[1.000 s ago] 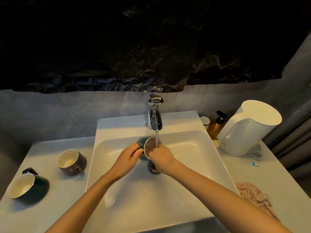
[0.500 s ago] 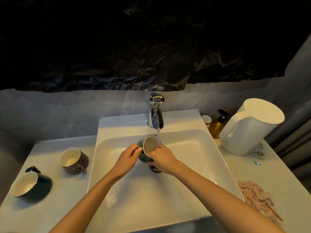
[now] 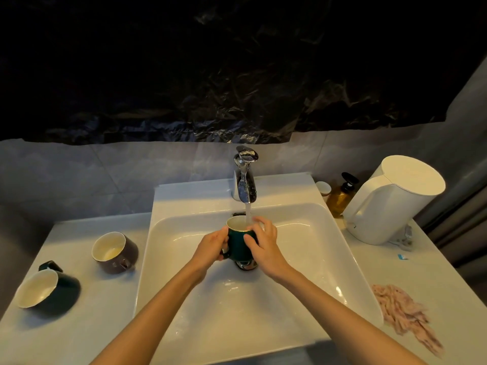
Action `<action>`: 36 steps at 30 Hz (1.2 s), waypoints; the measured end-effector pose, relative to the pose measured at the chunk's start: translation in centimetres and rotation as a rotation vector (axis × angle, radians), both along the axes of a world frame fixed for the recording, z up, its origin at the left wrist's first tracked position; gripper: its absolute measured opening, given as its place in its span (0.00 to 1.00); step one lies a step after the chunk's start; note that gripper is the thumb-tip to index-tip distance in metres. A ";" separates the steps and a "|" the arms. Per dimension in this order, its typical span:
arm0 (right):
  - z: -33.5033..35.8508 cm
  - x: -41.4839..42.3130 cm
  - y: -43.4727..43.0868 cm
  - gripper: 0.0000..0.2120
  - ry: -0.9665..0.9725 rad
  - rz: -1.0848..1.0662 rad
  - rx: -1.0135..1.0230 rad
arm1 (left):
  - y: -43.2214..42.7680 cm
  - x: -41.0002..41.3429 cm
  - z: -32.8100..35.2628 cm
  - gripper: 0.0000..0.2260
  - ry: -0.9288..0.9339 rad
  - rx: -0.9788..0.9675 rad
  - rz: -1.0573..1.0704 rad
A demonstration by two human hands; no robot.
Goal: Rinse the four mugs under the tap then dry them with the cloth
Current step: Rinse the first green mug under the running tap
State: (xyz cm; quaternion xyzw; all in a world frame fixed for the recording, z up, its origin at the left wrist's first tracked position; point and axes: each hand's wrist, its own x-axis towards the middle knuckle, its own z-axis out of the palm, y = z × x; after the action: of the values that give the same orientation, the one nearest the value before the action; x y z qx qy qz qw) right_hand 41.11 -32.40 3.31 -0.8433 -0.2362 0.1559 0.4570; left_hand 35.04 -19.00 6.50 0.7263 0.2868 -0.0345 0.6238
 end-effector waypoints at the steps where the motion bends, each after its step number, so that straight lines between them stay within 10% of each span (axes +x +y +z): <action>1: -0.3 -0.1 0.7 0.10 0.036 -0.053 0.010 | -0.4 -0.1 -0.2 0.16 0.003 -0.087 0.037; 13: -1.8 0.9 4.9 0.20 0.071 -0.317 0.060 | -0.9 -0.2 0.4 0.18 0.018 -0.525 0.289; 19: -2.6 0.2 3.8 0.22 -0.289 -0.245 -0.032 | -0.7 -0.2 0.7 0.18 0.060 -0.588 0.251; 25: -0.6 2.5 5.2 0.20 0.192 -0.368 0.053 | -0.8 -0.2 0.2 0.17 0.089 -0.597 0.251; 32: -2.2 -0.3 3.9 0.25 -0.390 -0.269 -0.063 | -0.8 -0.2 0.0 0.18 0.091 -0.569 0.190; 36: -0.7 2.1 4.7 0.24 -0.013 -0.360 -0.006 | -0.8 -0.3 0.4 0.17 0.115 -0.518 0.153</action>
State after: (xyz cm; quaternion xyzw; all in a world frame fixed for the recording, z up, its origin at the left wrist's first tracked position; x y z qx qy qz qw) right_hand 43.25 -27.69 2.63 -0.8743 -0.0840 0.0670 0.4734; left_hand 34.78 -19.79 6.87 0.5157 0.3574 -0.1007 0.7721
